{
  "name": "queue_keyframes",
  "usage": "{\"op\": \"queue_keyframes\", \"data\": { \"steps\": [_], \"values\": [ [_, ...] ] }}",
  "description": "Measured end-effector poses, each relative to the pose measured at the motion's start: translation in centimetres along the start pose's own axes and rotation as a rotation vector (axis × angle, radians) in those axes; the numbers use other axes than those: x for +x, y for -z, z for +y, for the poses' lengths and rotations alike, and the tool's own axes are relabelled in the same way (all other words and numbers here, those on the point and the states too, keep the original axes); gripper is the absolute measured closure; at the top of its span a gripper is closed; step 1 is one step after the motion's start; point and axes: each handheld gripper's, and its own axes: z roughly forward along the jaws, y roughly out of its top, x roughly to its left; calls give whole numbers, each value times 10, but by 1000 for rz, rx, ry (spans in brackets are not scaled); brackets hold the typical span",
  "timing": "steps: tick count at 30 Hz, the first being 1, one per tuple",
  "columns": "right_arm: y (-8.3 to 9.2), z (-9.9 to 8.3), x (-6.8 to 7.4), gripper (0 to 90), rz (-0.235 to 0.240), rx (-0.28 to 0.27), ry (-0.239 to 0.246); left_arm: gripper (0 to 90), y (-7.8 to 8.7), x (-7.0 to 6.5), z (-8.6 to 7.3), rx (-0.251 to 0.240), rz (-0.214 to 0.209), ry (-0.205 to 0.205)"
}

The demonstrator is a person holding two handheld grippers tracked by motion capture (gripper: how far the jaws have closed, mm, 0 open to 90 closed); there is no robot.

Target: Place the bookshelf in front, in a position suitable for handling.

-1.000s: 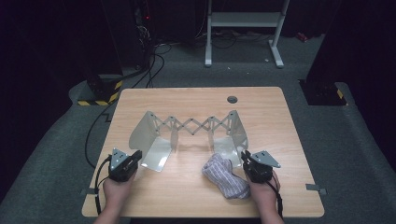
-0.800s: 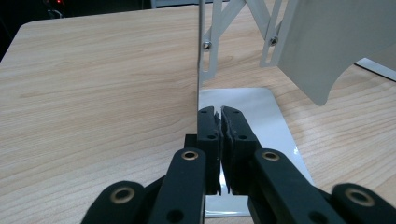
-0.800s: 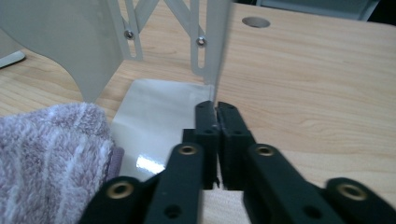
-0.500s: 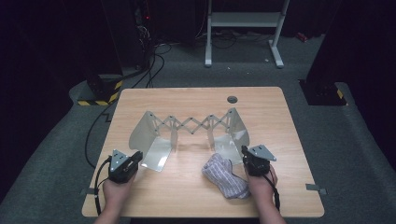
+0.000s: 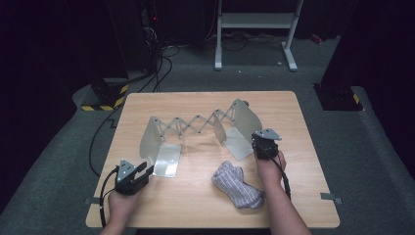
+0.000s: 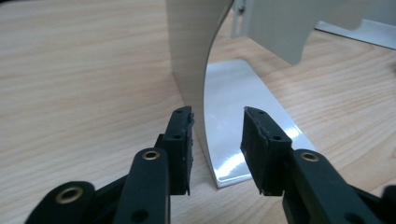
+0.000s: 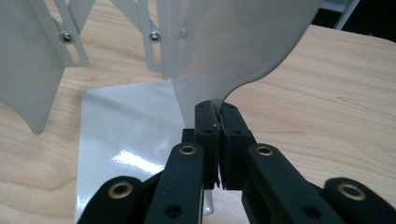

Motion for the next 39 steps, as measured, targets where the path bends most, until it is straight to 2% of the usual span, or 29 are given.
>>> {"op": "queue_keyframes", "data": {
  "steps": [2, 4, 8, 9, 10, 11, 12, 13, 15, 16, 19, 20, 22, 26, 28, 31, 33, 34, 37, 39],
  "values": [
    [3, 2, 0, 800, 11, 6, -8, 633, -4, -2, -1, 14, -7, -9],
    [12, 0, 1, 734, 26, -13, -18, 665, -7, -4, -1, 19, -14, -11],
    [50, -12, 8, 662, 69, -50, -9, 751, -13, -6, -1, 27, -24, -14],
    [50, -12, 8, 662, 69, -50, -9, 751, -15, -7, -1, 33, -26, -15],
    [72, -23, 13, 648, 83, -71, -1, 781, -19, -9, -1, 48, -28, -22],
    [72, -23, 13, 648, 83, -71, -1, 781, -19, -9, -1, 48, -28, -22],
    [86, -32, 16, 638, 98, -84, -1, 777, -19, -11, -1, 52, -27, -22],
    [93, -37, 18, 632, 106, -92, -2, 767, -18, -11, -1, 49, -26, -26],
    [98, -40, 19, 627, 111, -95, -1, 728, -16, -13, -1, 46, -25, -32],
    [109, -51, 21, 618, 116, -100, -5, 708, -8, -15, -3, 28, -6, -48],
    [113, -56, 21, 609, 118, -100, -4, 699, -2, -14, -3, 15, 13, -49],
    [117, -60, 23, 594, 134, -92, -1, 695, 4, -9, -4, 0, 31, -29],
    [118, -60, 24, 591, 136, -93, 3, 688, 4, -6, -5, 6, 36, -21],
    [121, -60, 36, 549, 176, -89, 17, 594, -6, 1, -3, 15, 41, 6],
    [122, -60, 44, 531, 199, -85, 34, 623, -16, 3, 0, 41, 30, 15],
    [125, -59, 56, 509, 236, -84, 55, 739, -28, 1, 3, 73, 21, 14],
    [128, -59, 66, 495, 282, -87, 68, 799, -29, -1, 4, 72, 18, 14],
    [130, -60, 72, 492, 298, -86, 88, 794, -30, -3, 5, 73, 26, 10],
    [128, -61, 86, 478, 324, -67, 124, 786, -32, -10, 7, 82, 15, 6],
    [126, -63, 90, 473, 322, -56, 140, 778, -32, -14, 8, 84, 10, 0]
  ]
}}
